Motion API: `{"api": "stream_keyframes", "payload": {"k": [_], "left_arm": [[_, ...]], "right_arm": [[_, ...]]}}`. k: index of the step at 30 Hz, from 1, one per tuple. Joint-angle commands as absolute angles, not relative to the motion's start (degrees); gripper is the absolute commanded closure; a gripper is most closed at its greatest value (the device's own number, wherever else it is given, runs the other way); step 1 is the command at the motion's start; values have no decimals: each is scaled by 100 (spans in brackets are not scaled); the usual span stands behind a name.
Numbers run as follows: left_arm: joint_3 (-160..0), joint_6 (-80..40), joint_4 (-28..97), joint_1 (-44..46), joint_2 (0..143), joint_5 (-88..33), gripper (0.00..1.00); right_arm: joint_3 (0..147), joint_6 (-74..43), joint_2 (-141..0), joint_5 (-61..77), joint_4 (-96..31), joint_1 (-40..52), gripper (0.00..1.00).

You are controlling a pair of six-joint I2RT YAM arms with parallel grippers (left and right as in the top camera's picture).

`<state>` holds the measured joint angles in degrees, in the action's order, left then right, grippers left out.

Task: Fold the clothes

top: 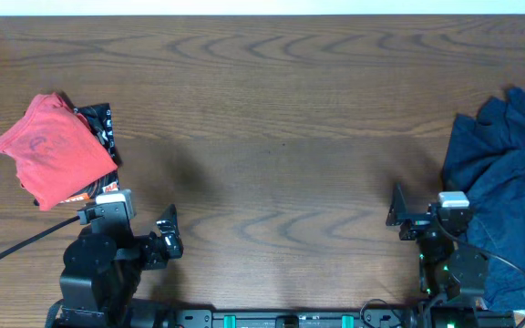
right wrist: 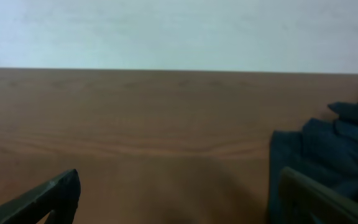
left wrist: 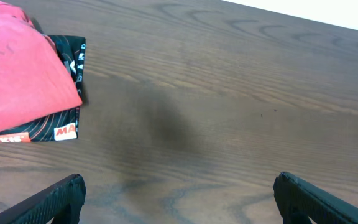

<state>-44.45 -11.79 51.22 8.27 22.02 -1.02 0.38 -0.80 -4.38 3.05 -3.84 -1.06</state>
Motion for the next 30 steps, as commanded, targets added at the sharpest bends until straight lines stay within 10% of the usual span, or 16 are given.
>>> {"api": "stream_keyframes", "payload": {"k": [1, 30], "left_arm": [[-4442, -1164, 5124, 823, 2193, -19, 2], [-4442, -1164, 5124, 823, 2193, -19, 2]], "right_arm": [[36, -145, -541, 342, -408, -14, 1], [32, -145, -325, 342, -401, -14, 1]]}}
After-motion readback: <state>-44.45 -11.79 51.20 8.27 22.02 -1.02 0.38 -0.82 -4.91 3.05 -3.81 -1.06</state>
